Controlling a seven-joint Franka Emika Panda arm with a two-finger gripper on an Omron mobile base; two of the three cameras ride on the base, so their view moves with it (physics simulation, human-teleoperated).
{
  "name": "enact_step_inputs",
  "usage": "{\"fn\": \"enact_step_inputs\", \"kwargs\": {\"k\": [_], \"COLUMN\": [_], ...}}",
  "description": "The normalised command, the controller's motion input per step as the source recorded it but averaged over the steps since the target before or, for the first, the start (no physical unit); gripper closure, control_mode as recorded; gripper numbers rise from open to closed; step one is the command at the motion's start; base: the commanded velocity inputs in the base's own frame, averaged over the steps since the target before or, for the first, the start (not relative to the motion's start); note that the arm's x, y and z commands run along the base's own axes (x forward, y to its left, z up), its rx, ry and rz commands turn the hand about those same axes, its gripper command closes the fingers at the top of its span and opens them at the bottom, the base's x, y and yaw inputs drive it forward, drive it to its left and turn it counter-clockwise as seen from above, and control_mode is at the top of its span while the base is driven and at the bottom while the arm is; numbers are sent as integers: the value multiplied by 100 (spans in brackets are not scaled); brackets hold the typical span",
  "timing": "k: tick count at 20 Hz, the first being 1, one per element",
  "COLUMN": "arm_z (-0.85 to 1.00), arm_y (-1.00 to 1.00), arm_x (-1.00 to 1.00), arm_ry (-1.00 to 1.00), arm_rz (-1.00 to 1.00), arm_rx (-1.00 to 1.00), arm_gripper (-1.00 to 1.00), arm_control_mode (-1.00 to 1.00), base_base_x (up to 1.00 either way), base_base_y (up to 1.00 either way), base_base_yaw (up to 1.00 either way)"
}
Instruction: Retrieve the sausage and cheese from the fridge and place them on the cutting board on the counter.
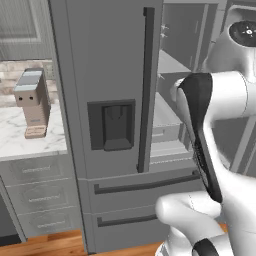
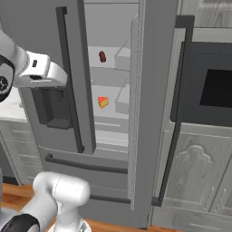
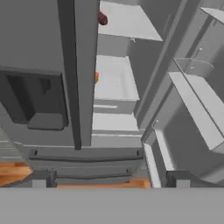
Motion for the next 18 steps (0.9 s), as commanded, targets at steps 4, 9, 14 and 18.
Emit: {"fn": "enact_step_inputs", "kwargs": {"k": [4, 9, 14, 18], "arm_z": [0, -12, -20, -28], "arm_y": [-15, 2, 58, 54], "arm_x": [24, -1, 1, 23], "arm_ry": [18, 0, -8, -13], "arm_rz": [8, 0, 0, 0], "arm_rx": [29, 1, 0, 1], "arm_gripper": [-100, -100, -100, -100], "arm_control_mode": [-100, -100, -100, -100], "base_base_x": [0, 0, 0, 0], "base_base_y": [0, 0, 0, 0], "base_base_yaw": [0, 0, 0, 0]}}
